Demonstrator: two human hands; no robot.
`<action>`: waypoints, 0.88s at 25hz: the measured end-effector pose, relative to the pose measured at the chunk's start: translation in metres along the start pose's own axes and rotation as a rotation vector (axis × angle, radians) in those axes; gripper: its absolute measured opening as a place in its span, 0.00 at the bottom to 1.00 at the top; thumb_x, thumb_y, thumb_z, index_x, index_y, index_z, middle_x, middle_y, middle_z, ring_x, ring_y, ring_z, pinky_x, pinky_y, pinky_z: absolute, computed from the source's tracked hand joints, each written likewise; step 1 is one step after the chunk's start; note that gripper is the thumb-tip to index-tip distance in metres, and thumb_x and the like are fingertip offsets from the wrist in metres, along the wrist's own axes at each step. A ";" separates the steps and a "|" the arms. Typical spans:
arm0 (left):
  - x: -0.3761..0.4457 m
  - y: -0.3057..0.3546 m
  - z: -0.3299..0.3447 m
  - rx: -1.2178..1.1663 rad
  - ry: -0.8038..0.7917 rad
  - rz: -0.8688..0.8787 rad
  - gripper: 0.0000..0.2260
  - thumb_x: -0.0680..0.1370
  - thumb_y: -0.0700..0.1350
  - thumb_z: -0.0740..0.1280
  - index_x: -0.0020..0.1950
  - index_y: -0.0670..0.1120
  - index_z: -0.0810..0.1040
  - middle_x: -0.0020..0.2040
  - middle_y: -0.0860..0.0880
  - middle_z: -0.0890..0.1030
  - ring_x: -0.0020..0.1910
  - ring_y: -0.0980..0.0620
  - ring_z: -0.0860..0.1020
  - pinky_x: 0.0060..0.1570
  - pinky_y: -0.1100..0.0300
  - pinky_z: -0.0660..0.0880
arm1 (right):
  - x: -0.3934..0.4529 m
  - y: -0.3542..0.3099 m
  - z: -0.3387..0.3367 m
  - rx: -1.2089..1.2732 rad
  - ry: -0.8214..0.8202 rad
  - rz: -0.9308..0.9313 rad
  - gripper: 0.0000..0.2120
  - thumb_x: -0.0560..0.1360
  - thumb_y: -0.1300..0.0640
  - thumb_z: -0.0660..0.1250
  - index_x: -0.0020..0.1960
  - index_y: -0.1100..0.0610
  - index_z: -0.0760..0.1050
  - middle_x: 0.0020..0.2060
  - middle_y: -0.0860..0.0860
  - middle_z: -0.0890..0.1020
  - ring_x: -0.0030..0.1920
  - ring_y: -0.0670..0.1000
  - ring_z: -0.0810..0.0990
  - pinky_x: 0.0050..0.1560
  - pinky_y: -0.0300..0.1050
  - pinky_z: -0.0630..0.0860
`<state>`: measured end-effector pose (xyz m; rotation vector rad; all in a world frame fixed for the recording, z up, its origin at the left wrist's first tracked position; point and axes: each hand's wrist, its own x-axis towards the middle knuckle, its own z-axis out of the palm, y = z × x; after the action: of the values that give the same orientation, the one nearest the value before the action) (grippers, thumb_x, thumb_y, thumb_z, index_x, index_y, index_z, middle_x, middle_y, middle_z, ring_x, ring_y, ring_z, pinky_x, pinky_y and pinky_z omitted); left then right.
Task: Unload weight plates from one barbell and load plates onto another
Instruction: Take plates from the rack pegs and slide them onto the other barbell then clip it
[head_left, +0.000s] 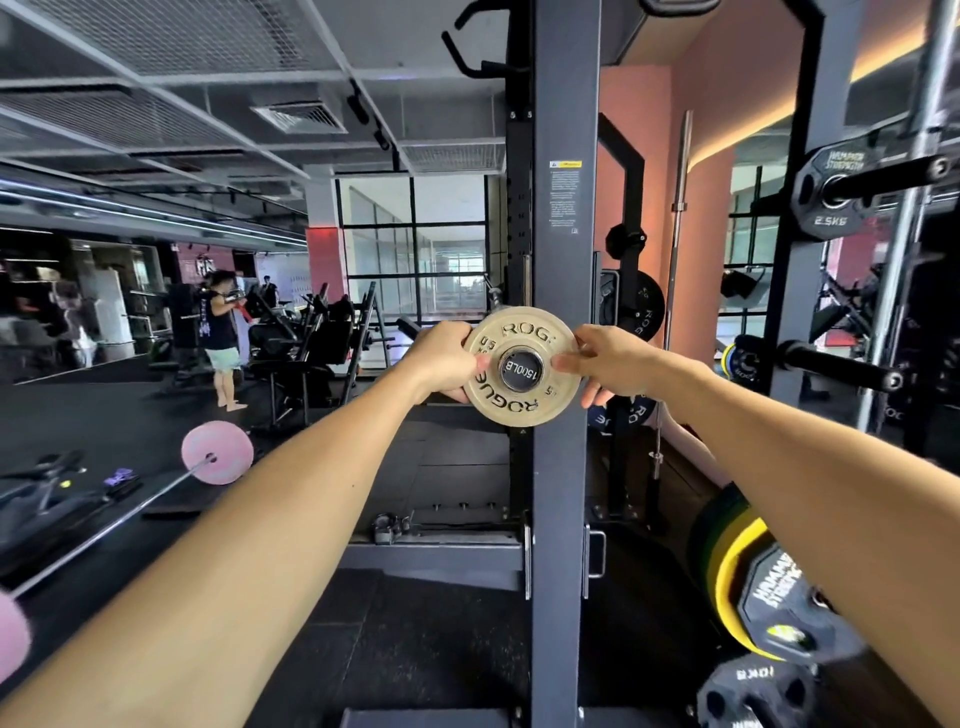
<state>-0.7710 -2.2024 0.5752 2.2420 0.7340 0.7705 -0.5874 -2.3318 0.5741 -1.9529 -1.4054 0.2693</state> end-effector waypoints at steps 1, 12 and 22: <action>-0.008 0.004 -0.002 0.010 -0.005 -0.004 0.05 0.80 0.41 0.67 0.55 0.46 0.75 0.53 0.44 0.82 0.44 0.47 0.84 0.37 0.56 0.83 | -0.008 -0.003 -0.001 -0.007 -0.007 -0.016 0.13 0.78 0.51 0.65 0.58 0.59 0.71 0.49 0.58 0.83 0.34 0.53 0.84 0.39 0.48 0.82; -0.017 0.063 0.012 0.091 0.000 0.096 0.05 0.79 0.41 0.68 0.55 0.45 0.75 0.51 0.44 0.82 0.38 0.49 0.85 0.34 0.58 0.82 | -0.059 -0.004 -0.055 -0.026 0.041 -0.032 0.11 0.78 0.53 0.66 0.54 0.59 0.73 0.45 0.55 0.84 0.38 0.57 0.85 0.44 0.52 0.83; 0.039 0.146 0.112 0.032 -0.069 0.237 0.03 0.79 0.40 0.68 0.46 0.44 0.75 0.46 0.44 0.81 0.36 0.50 0.83 0.32 0.57 0.82 | -0.088 0.076 -0.149 -0.061 0.202 0.081 0.13 0.78 0.52 0.66 0.56 0.60 0.73 0.43 0.58 0.83 0.29 0.53 0.81 0.37 0.51 0.80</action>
<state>-0.6264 -2.3128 0.6238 2.3999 0.4560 0.7927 -0.4842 -2.4853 0.6135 -2.0277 -1.2192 0.0638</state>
